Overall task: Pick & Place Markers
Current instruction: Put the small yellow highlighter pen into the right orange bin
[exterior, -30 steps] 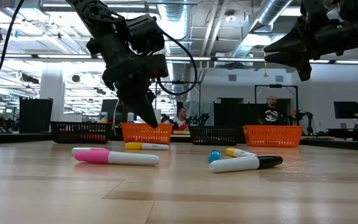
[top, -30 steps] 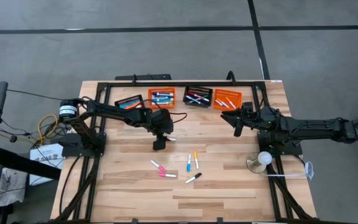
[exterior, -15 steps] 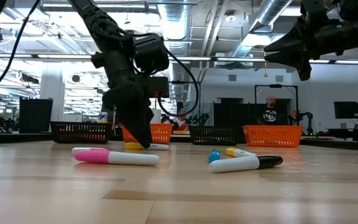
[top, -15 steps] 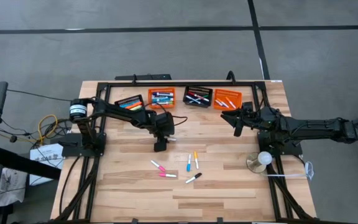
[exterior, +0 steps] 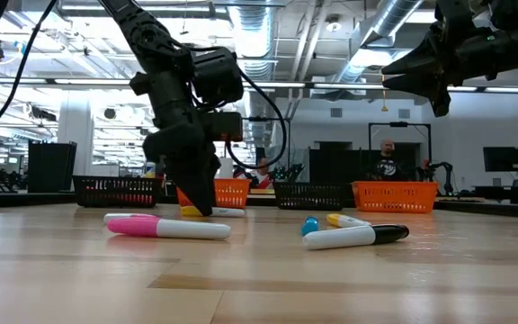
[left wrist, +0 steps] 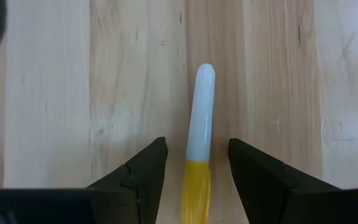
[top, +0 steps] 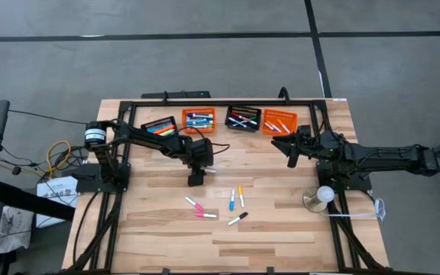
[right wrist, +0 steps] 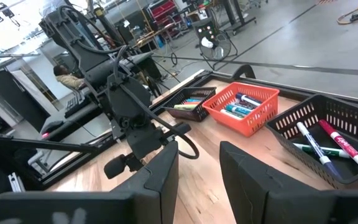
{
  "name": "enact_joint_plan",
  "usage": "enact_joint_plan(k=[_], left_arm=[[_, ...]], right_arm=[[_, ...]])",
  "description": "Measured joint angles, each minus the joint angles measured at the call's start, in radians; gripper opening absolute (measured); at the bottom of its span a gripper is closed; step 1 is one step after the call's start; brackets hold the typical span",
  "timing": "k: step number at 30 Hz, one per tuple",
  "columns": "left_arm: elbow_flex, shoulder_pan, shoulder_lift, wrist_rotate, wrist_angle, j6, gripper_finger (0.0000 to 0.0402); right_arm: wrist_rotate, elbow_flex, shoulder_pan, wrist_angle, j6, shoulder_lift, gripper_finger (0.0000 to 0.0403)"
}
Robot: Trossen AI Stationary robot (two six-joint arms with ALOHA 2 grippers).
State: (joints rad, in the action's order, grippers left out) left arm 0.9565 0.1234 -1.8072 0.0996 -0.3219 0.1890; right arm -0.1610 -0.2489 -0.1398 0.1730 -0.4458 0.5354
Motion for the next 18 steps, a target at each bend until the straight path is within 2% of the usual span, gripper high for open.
enact_joint_plan(k=[6,18], left_arm=[[0.000,0.000,0.001,-0.004,-0.028,0.006,0.0167],[-0.002,0.002,0.001,-0.010,-0.009,0.013,0.0071]], right_arm=[[0.000,0.000,0.000,0.000,0.000,0.000,0.0107],[0.000,0.000,0.000,0.000,-0.008,0.000,0.0107]])
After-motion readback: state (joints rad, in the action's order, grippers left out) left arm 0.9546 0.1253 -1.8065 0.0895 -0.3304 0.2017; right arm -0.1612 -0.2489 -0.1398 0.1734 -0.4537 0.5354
